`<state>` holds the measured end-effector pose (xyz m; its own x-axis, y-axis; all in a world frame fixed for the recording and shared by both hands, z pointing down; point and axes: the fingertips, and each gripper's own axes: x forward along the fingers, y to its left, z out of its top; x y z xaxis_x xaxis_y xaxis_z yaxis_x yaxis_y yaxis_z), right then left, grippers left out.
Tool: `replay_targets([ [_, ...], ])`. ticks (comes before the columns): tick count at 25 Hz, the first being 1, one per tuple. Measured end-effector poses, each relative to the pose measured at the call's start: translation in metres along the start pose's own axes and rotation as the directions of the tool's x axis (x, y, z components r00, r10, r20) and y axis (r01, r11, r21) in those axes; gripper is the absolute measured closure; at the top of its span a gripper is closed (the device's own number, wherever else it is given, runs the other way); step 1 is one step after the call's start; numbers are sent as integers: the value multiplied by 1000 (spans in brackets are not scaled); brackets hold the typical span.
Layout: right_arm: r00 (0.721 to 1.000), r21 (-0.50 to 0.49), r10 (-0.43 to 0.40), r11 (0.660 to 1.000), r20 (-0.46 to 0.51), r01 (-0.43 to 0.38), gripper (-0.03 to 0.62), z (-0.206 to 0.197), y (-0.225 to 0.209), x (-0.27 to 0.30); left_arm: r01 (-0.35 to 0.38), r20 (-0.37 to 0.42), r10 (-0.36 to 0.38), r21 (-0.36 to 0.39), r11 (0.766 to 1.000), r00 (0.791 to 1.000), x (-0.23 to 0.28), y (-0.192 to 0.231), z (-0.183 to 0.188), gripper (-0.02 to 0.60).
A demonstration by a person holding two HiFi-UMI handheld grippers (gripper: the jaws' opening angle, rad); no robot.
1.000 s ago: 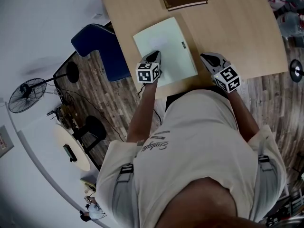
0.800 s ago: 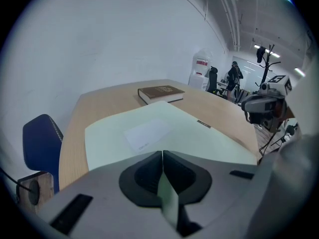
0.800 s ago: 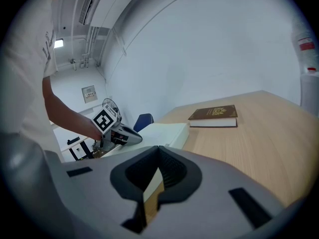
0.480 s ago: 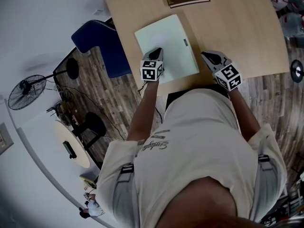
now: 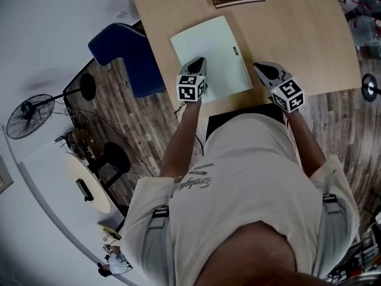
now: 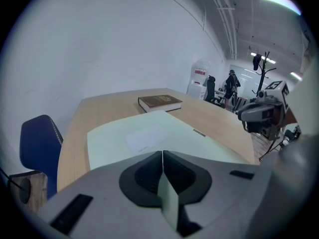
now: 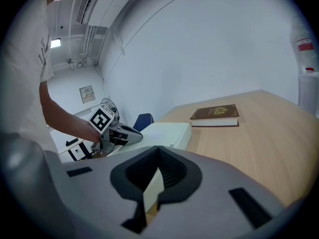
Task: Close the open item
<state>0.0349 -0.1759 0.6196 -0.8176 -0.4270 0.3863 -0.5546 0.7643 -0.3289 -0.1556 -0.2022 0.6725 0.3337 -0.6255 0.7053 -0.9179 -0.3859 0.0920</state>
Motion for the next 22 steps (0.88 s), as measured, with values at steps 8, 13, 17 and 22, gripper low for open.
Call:
replay_targets([
  [8, 1000, 1, -20, 1000, 8, 20, 599, 14, 21, 9, 52, 123, -46, -46, 998, 991, -29, 3, 12, 565],
  [13, 1000, -17, -14, 1000, 4, 14, 599, 26, 43, 16, 57, 162, -47, -58, 997, 986, -55, 13, 15, 565],
  [17, 1000, -46, 0, 999, -4, -1, 599, 37, 53, 25, 46, 208, -31, -72, 996, 978, -74, 25, 24, 566],
  [22, 999, -97, 32, 995, 7, -32, 599, 60, 67, 35, 32, 264, -4, -100, 994, 965, -99, 37, 31, 565],
])
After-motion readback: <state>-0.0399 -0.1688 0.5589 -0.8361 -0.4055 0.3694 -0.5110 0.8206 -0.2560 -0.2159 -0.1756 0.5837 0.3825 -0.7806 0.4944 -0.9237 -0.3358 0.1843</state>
